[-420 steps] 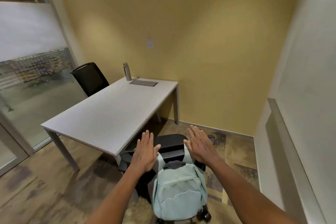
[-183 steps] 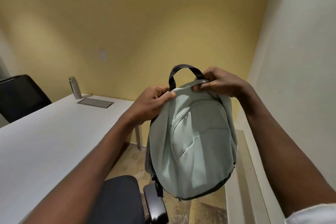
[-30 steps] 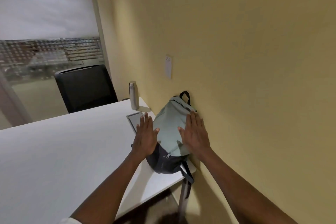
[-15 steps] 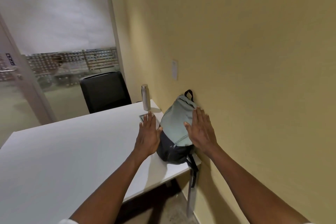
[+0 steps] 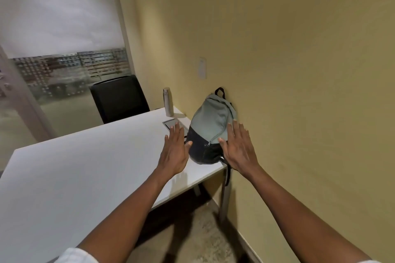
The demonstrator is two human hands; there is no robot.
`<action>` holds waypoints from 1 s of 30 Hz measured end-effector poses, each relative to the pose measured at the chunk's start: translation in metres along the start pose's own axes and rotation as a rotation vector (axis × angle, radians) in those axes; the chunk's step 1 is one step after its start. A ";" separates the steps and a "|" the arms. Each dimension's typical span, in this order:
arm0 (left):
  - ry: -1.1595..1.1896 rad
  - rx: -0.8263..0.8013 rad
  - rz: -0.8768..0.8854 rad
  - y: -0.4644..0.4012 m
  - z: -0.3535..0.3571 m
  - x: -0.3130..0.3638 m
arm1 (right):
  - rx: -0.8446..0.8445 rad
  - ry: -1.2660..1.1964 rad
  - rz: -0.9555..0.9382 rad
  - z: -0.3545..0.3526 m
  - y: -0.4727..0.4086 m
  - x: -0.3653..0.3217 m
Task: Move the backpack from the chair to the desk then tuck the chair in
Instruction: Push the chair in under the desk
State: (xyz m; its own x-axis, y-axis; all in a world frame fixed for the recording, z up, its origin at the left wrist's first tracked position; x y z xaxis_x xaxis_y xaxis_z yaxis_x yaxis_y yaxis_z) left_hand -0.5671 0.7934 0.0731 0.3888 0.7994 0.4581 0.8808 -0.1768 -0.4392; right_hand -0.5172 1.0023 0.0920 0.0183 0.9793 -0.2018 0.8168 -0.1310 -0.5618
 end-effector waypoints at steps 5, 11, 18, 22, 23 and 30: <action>0.012 -0.021 -0.007 0.049 -0.020 -0.004 | -0.023 0.016 0.018 -0.014 0.045 -0.023; 0.012 -0.020 -0.029 0.082 -0.045 -0.007 | -0.028 0.005 0.018 -0.032 0.074 -0.036; -0.019 0.006 -0.096 0.108 -0.071 -0.023 | -0.062 0.017 0.008 -0.029 0.088 -0.044; -0.048 0.002 -0.094 0.122 -0.081 -0.028 | -0.068 0.005 0.012 -0.030 0.092 -0.053; -0.054 0.000 -0.093 0.126 -0.084 -0.029 | -0.067 0.003 0.013 -0.030 0.095 -0.055; -0.043 -0.025 -0.058 0.153 -0.102 -0.044 | -0.067 0.020 0.027 -0.032 0.123 -0.079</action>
State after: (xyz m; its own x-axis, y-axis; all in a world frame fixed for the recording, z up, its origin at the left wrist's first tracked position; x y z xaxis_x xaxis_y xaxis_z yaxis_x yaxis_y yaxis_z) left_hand -0.4213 0.6728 0.0648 0.3251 0.8328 0.4481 0.9083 -0.1430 -0.3932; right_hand -0.4002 0.9140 0.0645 0.0515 0.9786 -0.1993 0.8526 -0.1470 -0.5015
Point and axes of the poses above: each hand's wrist, its own y-axis away from the middle knuckle, its own z-axis out of the palm, x = y × z, the point moved 6 cm from there along -y, towards the middle knuckle, and after that the axes turned 11 degrees about x, right-handed, at the moved point
